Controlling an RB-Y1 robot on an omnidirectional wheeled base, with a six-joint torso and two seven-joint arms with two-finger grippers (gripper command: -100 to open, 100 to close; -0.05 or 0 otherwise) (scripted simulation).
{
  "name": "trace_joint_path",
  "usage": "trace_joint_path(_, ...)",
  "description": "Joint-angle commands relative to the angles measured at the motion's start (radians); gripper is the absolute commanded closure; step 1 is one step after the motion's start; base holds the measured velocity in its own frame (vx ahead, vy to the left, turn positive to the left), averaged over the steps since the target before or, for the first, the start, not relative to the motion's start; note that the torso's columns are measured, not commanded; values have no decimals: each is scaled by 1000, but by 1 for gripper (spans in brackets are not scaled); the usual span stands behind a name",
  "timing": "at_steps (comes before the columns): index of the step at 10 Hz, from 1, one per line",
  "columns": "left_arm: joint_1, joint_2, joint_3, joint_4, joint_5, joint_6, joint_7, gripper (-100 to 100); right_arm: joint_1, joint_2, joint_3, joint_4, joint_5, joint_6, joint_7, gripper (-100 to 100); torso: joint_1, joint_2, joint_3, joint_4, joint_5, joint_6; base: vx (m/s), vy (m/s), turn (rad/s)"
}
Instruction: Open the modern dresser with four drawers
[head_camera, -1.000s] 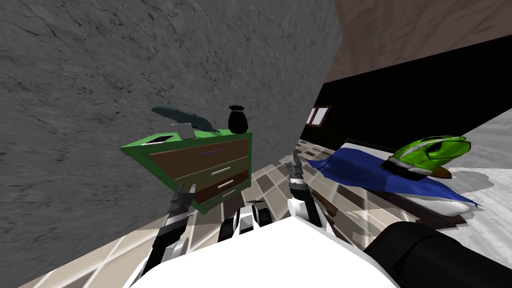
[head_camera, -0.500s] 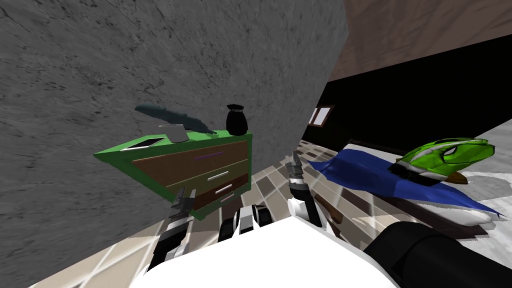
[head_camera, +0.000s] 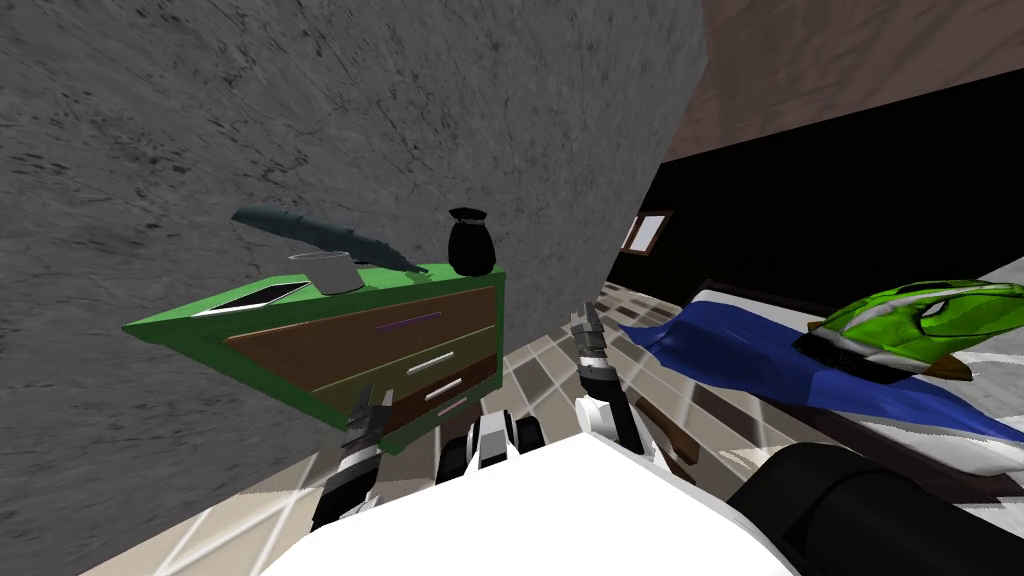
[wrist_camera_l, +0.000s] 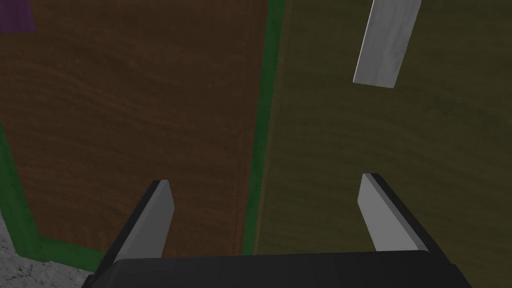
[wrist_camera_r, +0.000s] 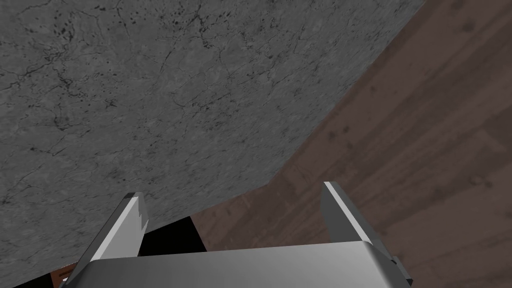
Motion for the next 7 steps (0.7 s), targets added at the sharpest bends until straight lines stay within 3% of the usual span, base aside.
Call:
trace_joint_path(1, -8, -25, 7, 77, 12, -19, 9, -100, 0, 0, 0, 0, 0, 0, 0, 0, -1, 0, 0, 0, 0, 0, 117, -39, 14)
trace_joint_path(6, -24, -122, 14, 178, 26, -45, 16, -100, 0, 0, 0, 0, 0, 0, 0, 0, 0, 4, 2, 1, 0, 0, 69, -13, 8)
trace_joint_path(7, -24, -109, 13, 179, 24, -49, 15, -100, 0, 0, 0, 0, 0, 0, 0, 0, 0, 2, 1, 0, 0, 0, 16, -5, 1)
